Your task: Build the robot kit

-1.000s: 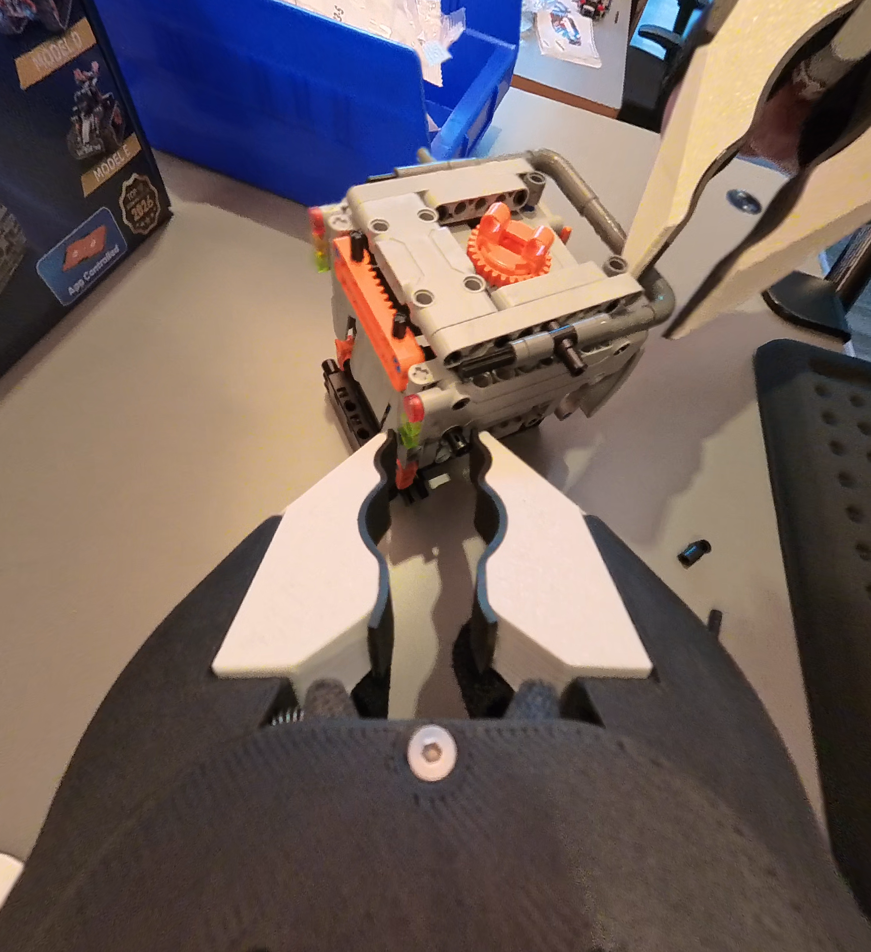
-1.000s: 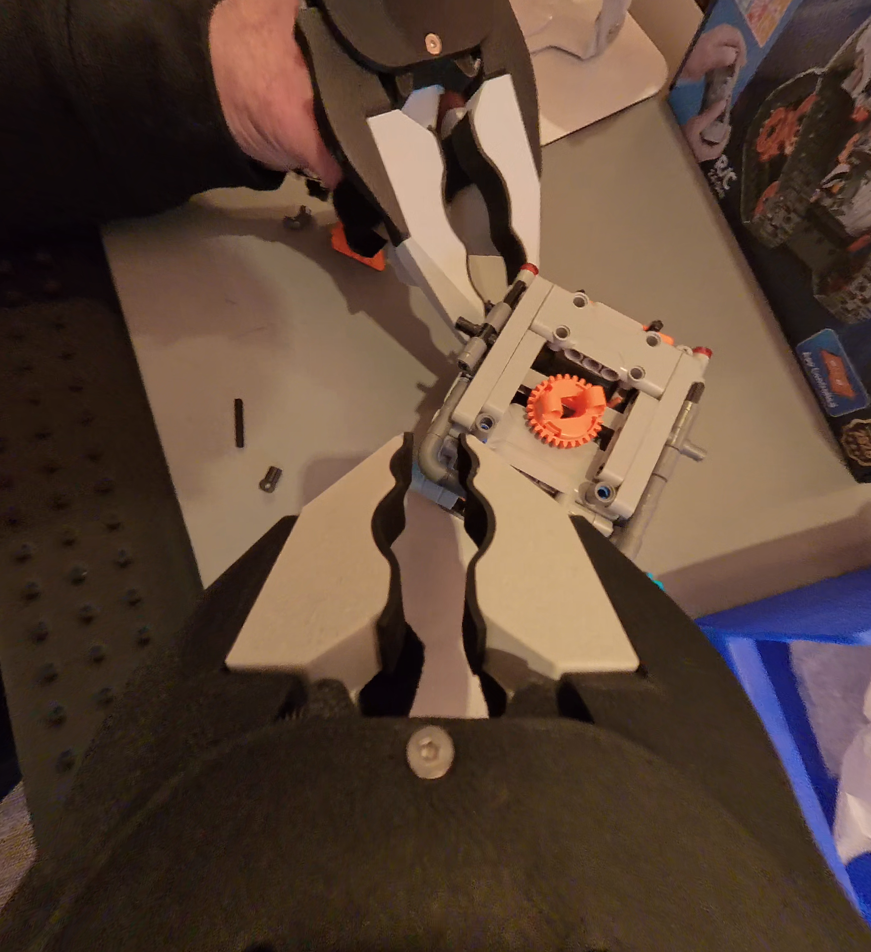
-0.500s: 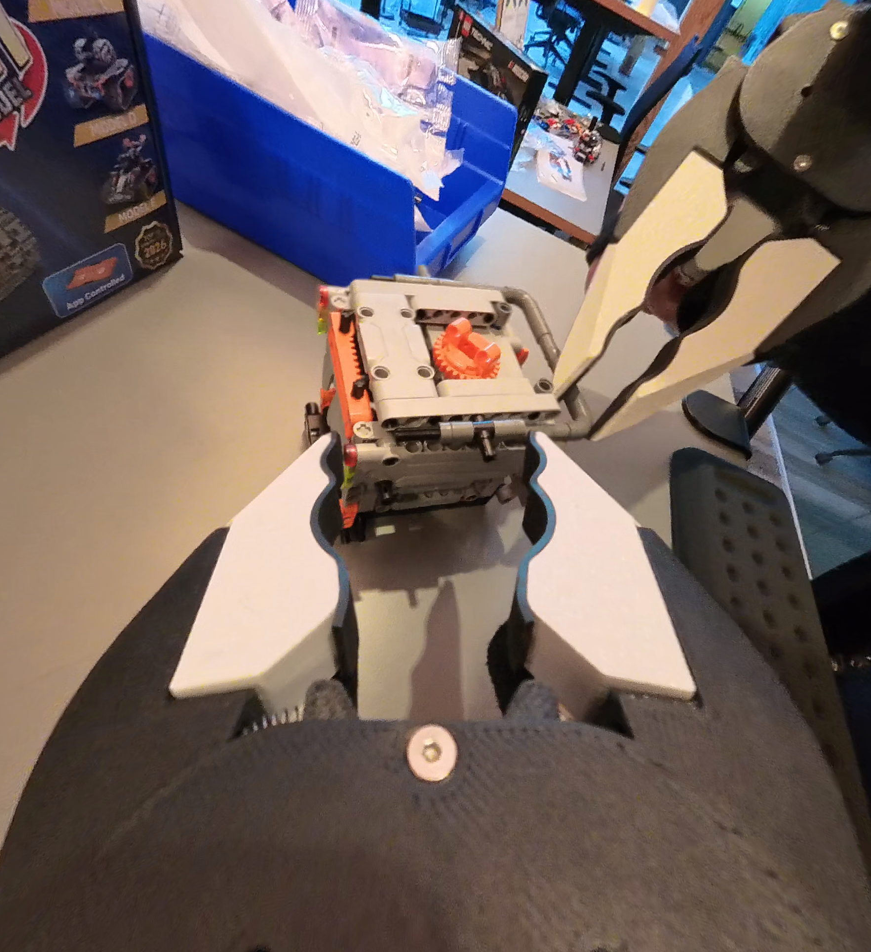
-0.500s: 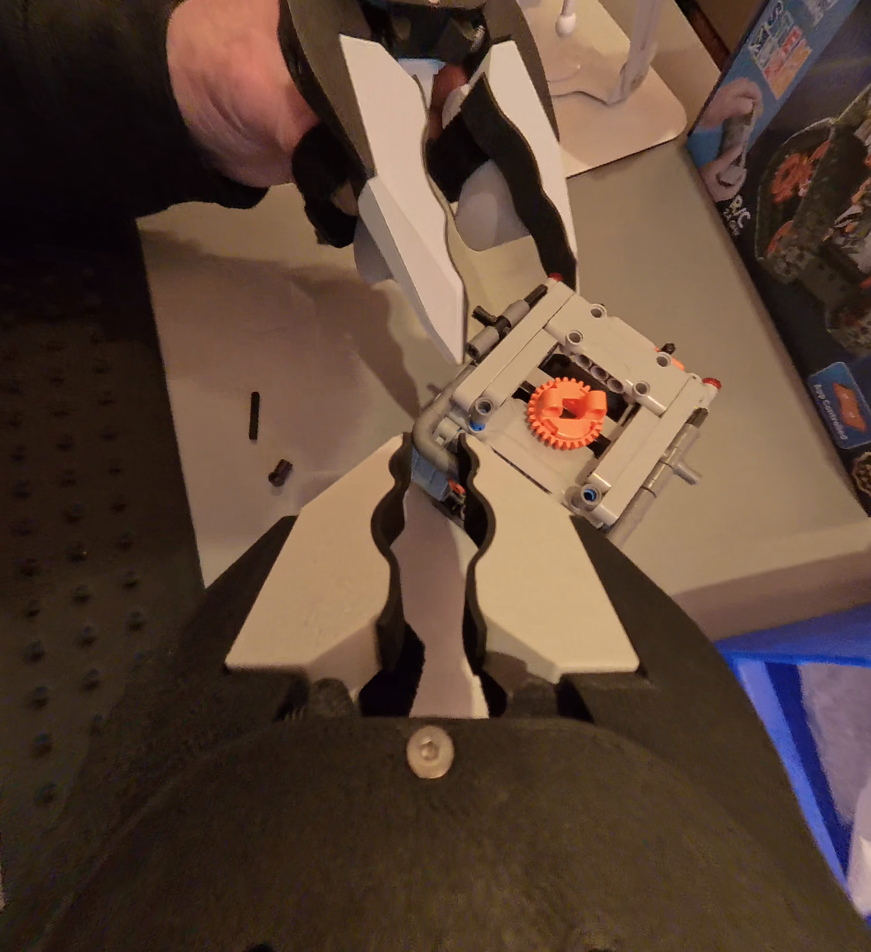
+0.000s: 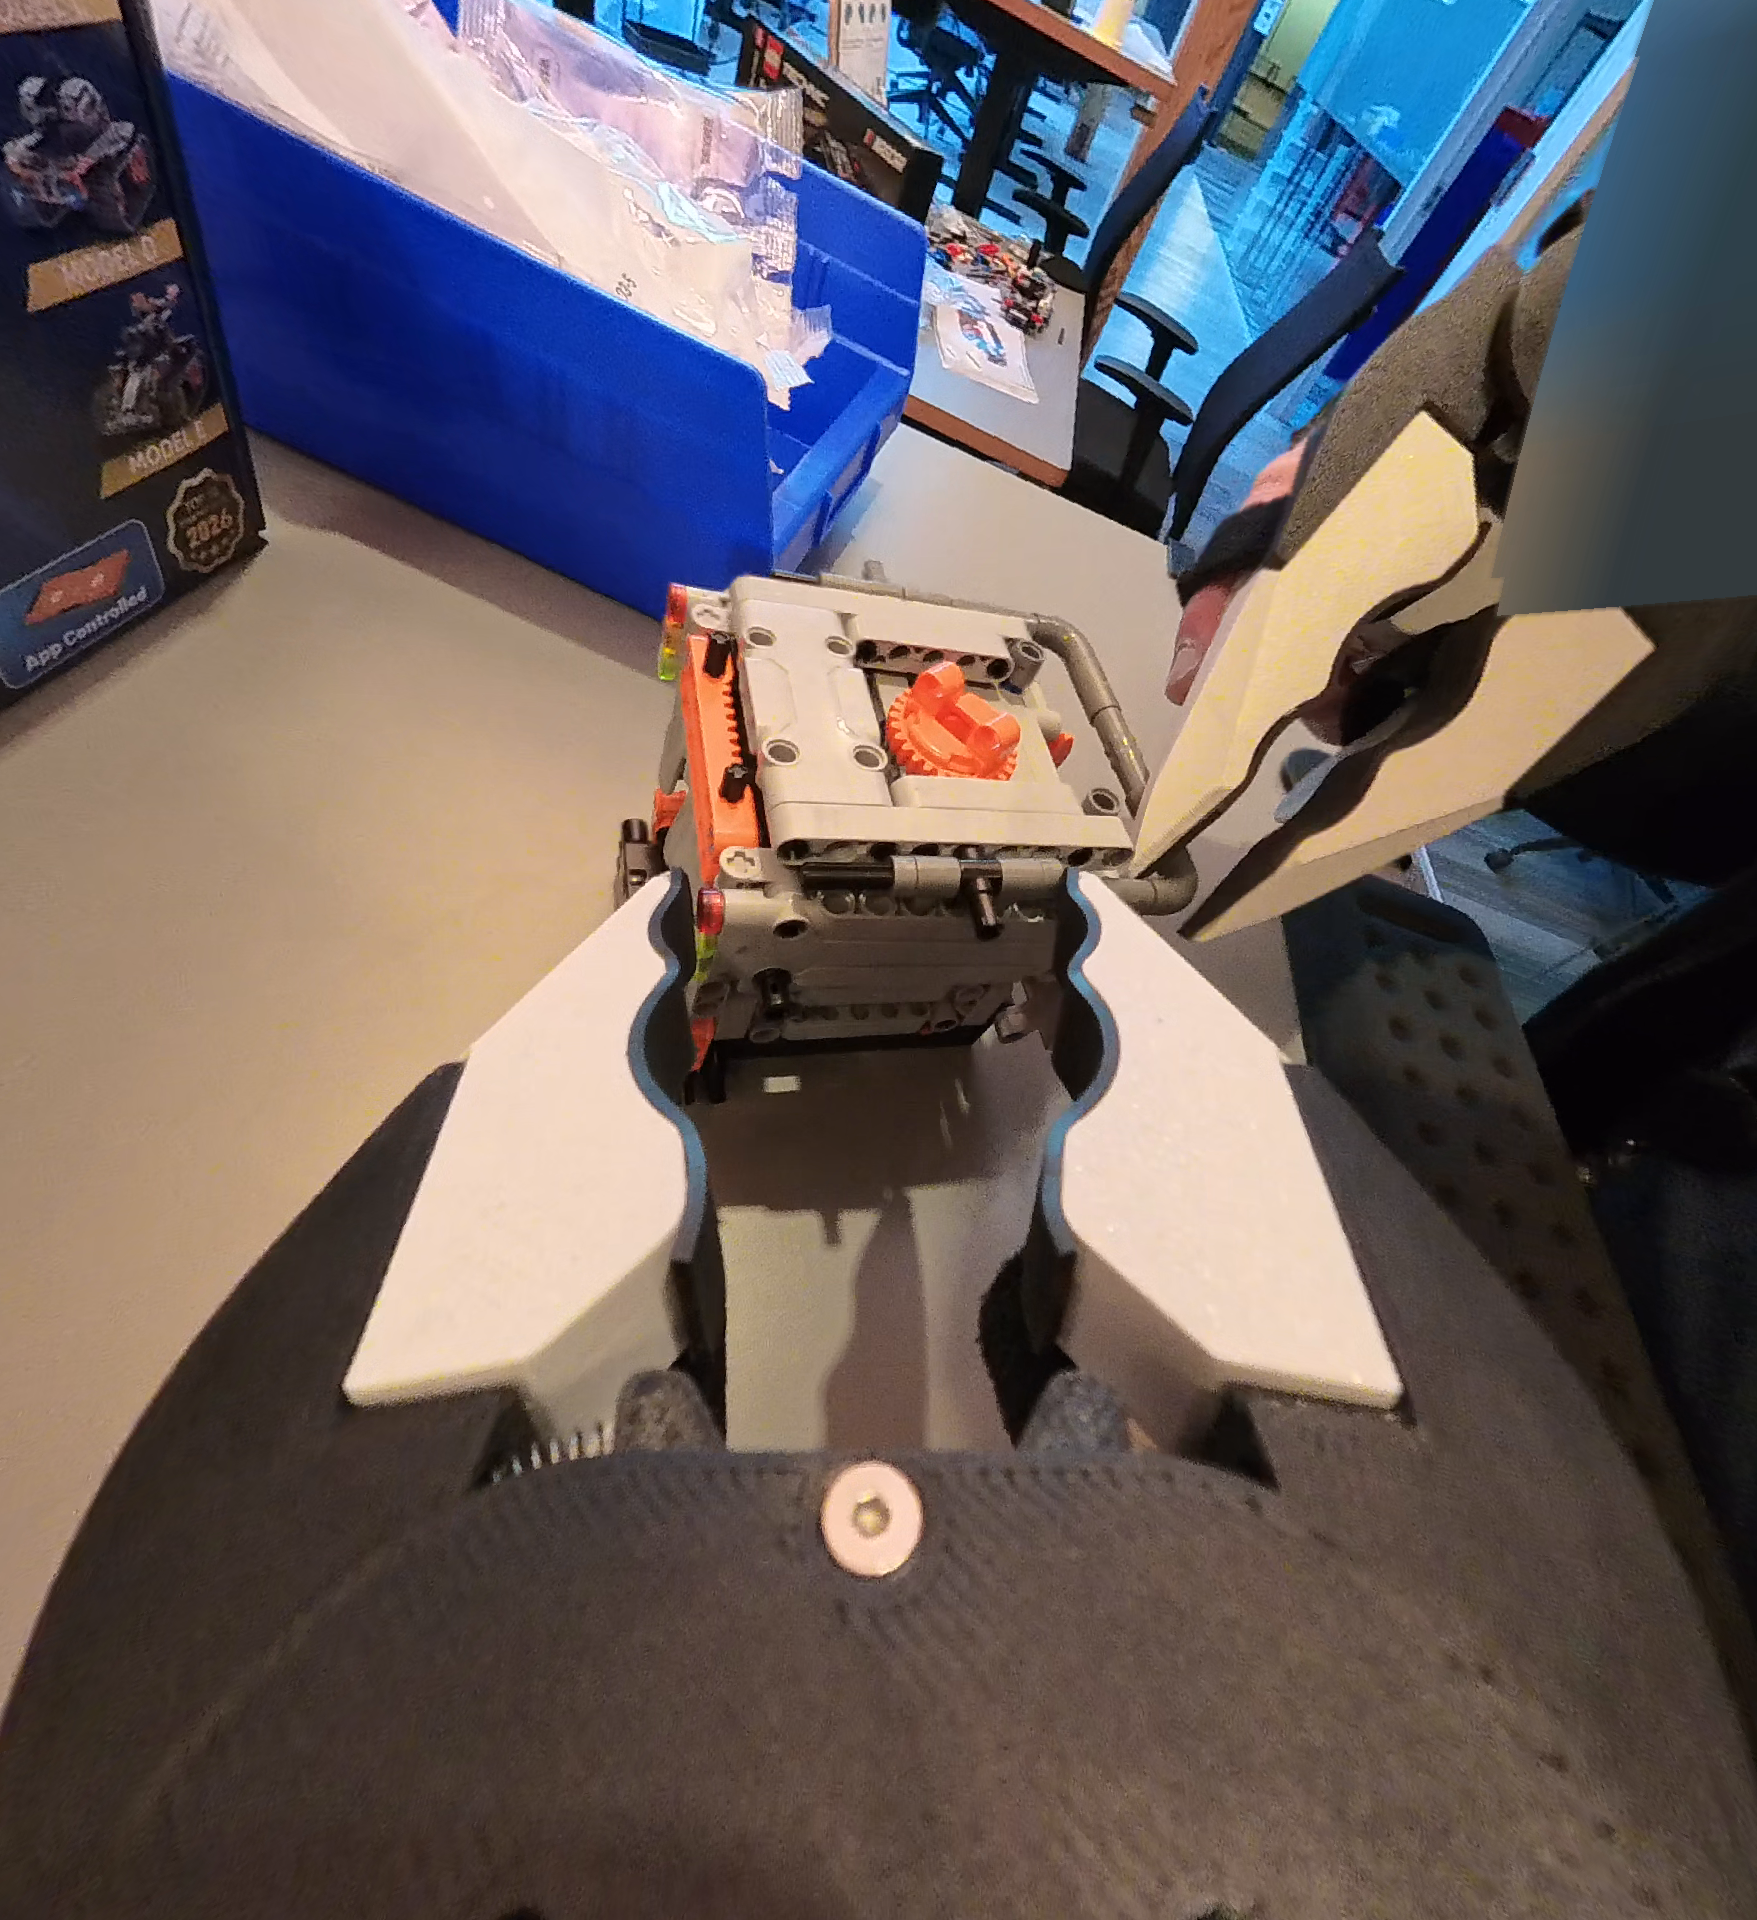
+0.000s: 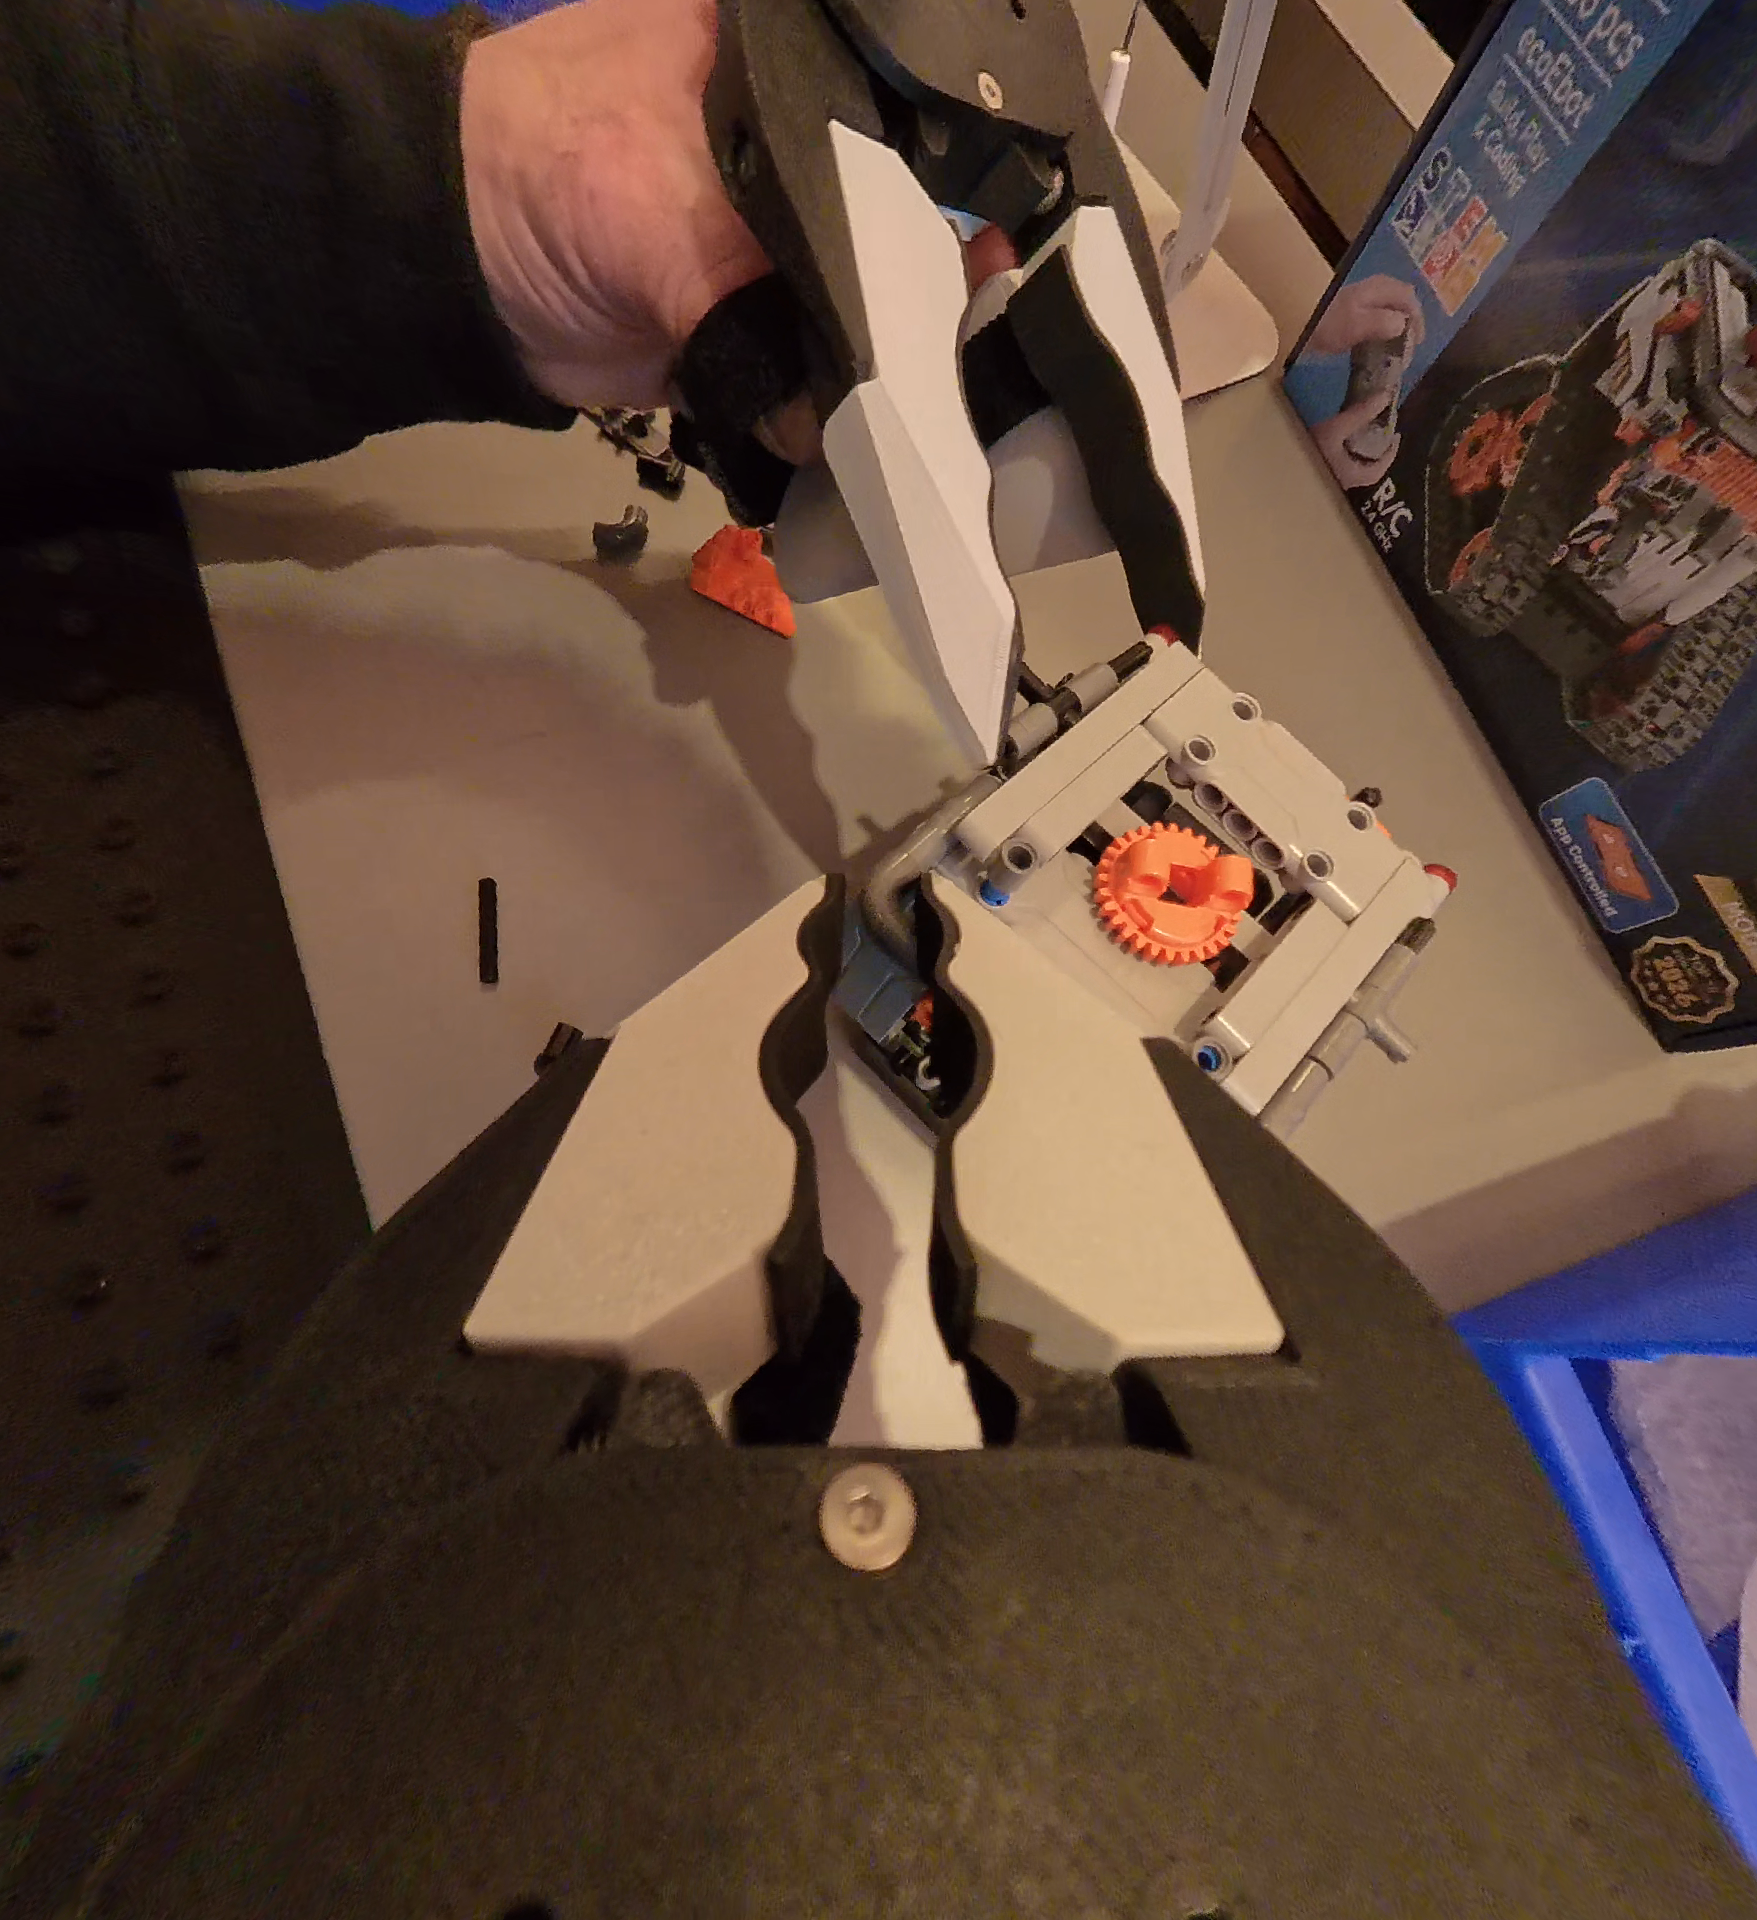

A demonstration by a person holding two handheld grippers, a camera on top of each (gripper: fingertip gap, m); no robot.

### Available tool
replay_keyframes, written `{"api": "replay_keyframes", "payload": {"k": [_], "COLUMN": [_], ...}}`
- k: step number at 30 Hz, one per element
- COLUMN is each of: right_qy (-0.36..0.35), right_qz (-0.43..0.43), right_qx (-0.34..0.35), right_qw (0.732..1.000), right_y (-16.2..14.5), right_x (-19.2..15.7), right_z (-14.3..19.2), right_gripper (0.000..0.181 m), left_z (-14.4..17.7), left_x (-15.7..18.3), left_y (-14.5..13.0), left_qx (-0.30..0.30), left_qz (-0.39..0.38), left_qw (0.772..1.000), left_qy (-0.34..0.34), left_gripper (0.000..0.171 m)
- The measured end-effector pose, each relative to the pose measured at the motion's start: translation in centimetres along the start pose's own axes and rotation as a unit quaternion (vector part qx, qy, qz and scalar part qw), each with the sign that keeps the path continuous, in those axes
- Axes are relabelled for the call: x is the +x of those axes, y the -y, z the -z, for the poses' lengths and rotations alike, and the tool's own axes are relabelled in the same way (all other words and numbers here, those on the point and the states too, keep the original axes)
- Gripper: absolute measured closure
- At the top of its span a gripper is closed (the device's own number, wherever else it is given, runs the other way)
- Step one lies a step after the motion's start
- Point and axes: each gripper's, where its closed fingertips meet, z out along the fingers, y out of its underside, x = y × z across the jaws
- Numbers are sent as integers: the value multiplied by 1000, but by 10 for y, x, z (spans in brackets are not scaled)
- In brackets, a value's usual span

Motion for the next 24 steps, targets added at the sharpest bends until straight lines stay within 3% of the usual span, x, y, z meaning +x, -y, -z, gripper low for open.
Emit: {"api": "replay_keyframes", "payload": {"k": [7,11,24], "right_qy": [25,10,21], "right_qz": [-9,-43,-64], "right_qx": [29,41,30], "right_qw": [999,998,997], "right_y": [5,7,9], "right_x": [-3,14,22], "right_z": [12,18,5], "right_gripper": [163,163,174], "left_z": [5,9,4], "left_x": [3,4,-3], "left_y": [3,4,5], "left_qx": [6,8,23], "left_qz": [9,18,43], "left_qw": [1000,1000,998], "left_qy": [-9,-1,29], "left_gripper": [108,107,117]}}
